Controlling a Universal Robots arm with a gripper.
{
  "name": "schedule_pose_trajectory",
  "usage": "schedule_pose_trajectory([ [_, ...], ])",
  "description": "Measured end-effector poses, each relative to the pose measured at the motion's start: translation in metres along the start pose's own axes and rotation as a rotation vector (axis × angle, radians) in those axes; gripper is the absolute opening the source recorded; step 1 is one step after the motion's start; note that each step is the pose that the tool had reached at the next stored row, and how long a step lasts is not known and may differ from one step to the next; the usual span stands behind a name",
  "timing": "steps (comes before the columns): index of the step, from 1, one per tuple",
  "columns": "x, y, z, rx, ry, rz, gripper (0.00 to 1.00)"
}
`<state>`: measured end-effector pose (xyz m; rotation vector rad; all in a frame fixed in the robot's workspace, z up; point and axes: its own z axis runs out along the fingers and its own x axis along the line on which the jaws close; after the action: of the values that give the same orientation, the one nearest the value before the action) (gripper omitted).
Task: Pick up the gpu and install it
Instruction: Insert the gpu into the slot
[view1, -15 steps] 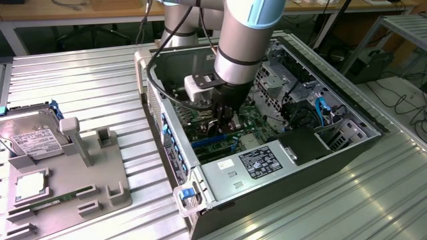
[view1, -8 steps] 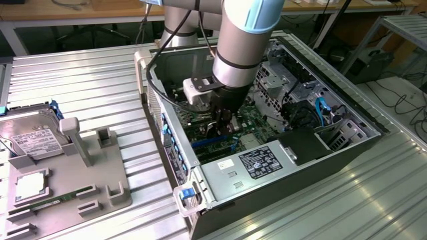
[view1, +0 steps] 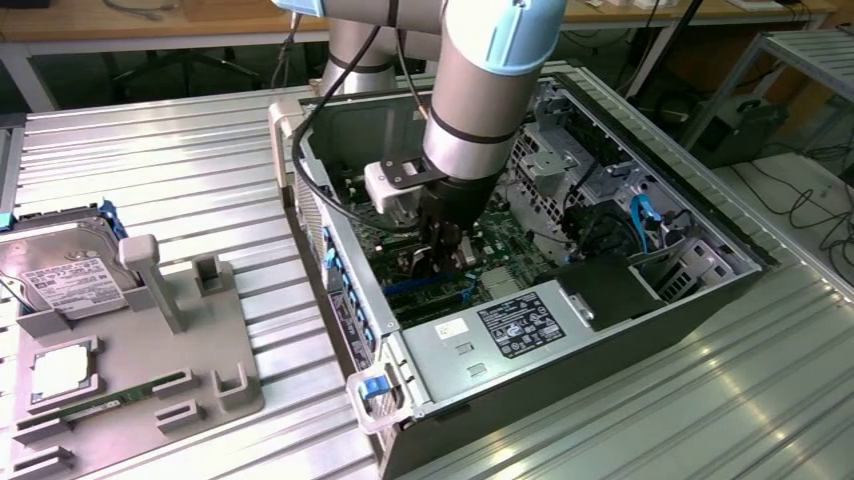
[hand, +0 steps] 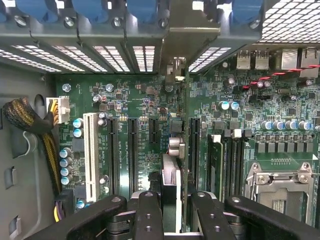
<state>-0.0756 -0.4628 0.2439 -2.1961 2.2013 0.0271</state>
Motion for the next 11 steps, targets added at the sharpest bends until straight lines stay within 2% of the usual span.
schedule_pose_trajectory([
  [11,0.0003,0.0018,0.0073,-0.0008,0.0007,0.0,0.28],
])
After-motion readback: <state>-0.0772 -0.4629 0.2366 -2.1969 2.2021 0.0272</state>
